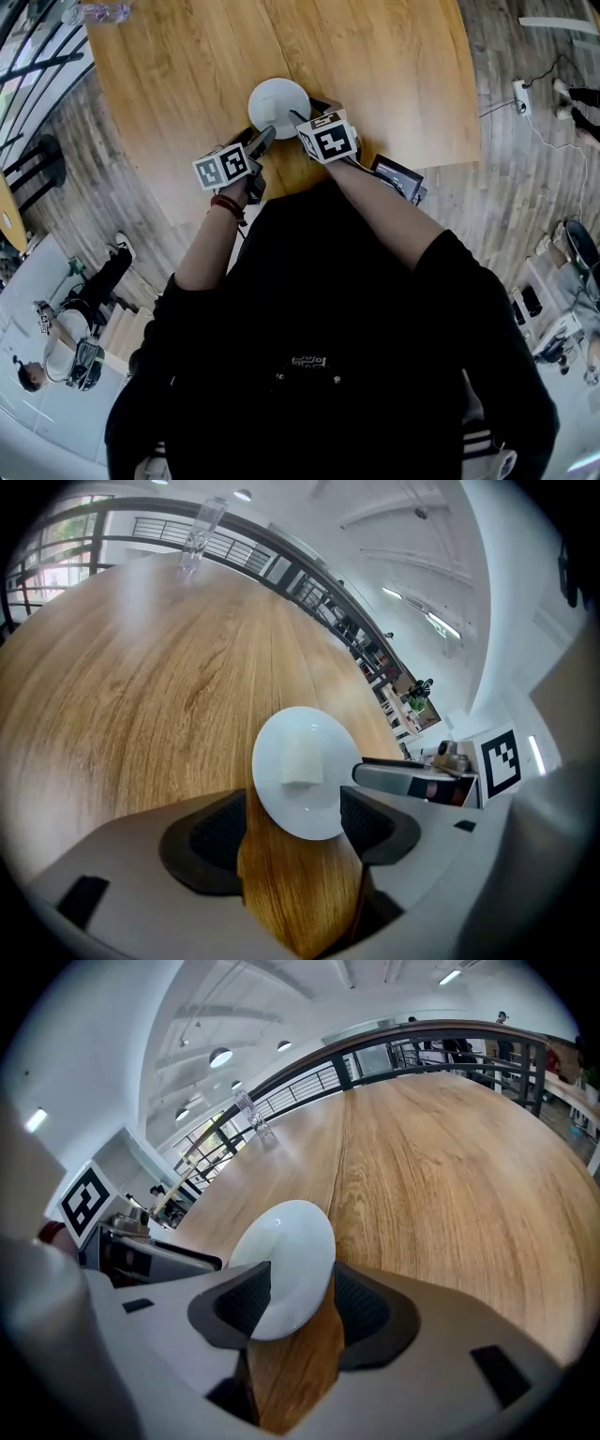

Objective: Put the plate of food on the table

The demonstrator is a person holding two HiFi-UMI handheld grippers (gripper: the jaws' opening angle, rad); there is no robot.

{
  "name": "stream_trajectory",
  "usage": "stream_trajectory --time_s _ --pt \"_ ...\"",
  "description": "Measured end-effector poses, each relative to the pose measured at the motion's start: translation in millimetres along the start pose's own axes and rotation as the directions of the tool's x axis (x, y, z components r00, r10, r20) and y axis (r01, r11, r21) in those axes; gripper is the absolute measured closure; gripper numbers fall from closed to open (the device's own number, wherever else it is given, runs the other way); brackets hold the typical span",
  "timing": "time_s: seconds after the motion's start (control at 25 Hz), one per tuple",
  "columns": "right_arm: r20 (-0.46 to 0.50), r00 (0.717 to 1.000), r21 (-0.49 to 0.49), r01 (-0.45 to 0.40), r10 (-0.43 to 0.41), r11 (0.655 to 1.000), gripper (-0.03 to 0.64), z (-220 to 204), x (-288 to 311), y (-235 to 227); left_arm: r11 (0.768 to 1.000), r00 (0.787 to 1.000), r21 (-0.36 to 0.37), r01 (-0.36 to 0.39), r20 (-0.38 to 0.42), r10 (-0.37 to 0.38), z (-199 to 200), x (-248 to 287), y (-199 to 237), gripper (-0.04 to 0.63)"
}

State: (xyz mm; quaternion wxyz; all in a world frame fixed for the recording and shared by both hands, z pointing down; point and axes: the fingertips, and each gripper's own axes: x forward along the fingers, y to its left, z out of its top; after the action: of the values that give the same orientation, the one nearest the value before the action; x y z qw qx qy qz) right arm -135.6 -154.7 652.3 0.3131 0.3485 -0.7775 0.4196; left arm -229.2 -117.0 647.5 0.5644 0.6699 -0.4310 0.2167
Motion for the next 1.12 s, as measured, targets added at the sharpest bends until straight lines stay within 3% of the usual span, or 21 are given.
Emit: stream_trajectory --time_s 0.4,0.6,0.68,0.8,0.84,0.96,1.12 --pt "0.008 0.997 -0.029 0.072 -0.072 0.997 0.396 10.9 -12.1 -14.1 0.999 0.997 -0.022 0.045 0.063 -0.044 12.8 -23.6 3.7 0.288" --pt "0.060 0.995 -0.014 0.086 -0.085 0.996 0.397 35.8 -37.8 -24.5 0.992 0.985 -0.014 0.123 0.127 -0.121 35.2 -30.3 -17.1 0.293" --pt "0.087 0.994 0.005 0.072 -0.073 0.997 0.397 44.7 -48.2 -22.8 0.984 0.970 -0.007 0.178 0.169 -0.174 48.3 -38.0 -31.0 0.328" --pt "0.147 0.989 0.065 -0.005 -0.004 0.998 0.404 59.9 -70.0 -9.0 0.951 0.925 0.012 0.308 0.230 -0.303 66.9 -55.0 -63.9 0.534" --pt "0.175 0.984 0.088 -0.046 0.030 0.995 0.425 67.4 -79.1 -3.4 0.936 0.906 0.025 0.352 0.243 -0.348 72.9 -59.6 -76.9 0.570" --pt "0.262 0.956 0.142 -0.170 0.128 0.975 0.581 92.1 -108.5 13.1 0.884 0.846 0.074 0.462 0.261 -0.464 88.0 -73.2 -111.3 0.588" --pt "0.361 0.904 0.176 -0.308 0.230 0.935 0.598 125.2 -146.0 38.1 0.815 0.760 0.110 0.569 0.308 -0.573 104.5 -100.1 -146.7 0.588"
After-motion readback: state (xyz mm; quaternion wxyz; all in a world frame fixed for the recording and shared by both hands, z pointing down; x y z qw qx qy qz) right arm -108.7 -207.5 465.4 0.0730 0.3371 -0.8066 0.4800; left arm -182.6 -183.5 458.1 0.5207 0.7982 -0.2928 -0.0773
